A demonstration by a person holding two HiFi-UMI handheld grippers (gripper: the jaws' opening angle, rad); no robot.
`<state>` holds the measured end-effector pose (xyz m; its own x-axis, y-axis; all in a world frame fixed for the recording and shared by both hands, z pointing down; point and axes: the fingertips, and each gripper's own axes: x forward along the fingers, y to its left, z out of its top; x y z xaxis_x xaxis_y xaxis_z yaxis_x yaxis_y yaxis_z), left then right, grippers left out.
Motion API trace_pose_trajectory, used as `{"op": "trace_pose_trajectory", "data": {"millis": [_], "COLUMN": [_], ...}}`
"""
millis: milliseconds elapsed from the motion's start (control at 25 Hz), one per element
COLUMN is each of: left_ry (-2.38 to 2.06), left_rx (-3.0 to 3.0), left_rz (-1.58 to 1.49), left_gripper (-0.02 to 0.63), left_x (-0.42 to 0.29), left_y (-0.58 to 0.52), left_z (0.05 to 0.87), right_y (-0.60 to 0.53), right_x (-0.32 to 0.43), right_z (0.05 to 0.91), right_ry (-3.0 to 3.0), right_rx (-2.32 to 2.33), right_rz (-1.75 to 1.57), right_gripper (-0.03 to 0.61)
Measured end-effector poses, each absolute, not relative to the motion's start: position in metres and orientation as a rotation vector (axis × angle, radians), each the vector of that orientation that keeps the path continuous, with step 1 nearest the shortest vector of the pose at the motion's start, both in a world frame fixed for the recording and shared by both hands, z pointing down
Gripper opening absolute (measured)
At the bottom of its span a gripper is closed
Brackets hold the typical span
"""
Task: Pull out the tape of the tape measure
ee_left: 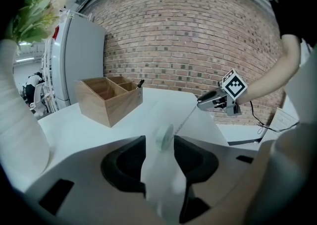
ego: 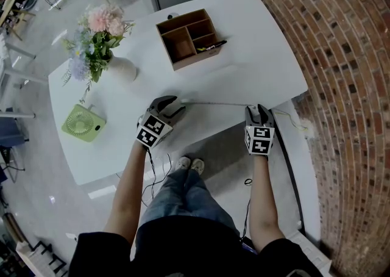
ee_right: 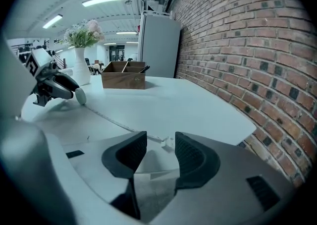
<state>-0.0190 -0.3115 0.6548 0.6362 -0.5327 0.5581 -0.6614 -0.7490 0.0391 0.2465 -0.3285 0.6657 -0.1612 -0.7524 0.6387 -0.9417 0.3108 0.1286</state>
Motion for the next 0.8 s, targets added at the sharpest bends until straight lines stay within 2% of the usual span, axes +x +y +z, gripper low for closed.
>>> {"op": "trace_pose_trajectory", "data": {"millis": [240,440,600,800], "left_ry": [-1.044,-1.176,-1.294,-1.401], "left_rx": [2.616,2.604,2.606,2.598], "left_rz": [0.719,0.555,0.389,0.240], "left_gripper": [0.178,0.175,0.114,0.046], "left_x": [-0.025,-0.031,-0.027,-0.014], "left_y": [-0.312,-0.315,-0.324,-0.321], "left_z": [0.636,0.591,0.545,0.494], "right_y": [-0.320,-0.311,-0.309,-0.297], "right_x": [0.250,0.249,0.238,0.221], "right_z": [0.647,0.604,0.560,0.507], "right_ry": [-1.997,-2.071,-2.162,-2.251], "right_rx": [1.556,1.681,1.755,1.818], "right_rz": [0.415,0.428,0.393,0.315], "right_gripper": [0.167,0.166,0.155,0.084]}}
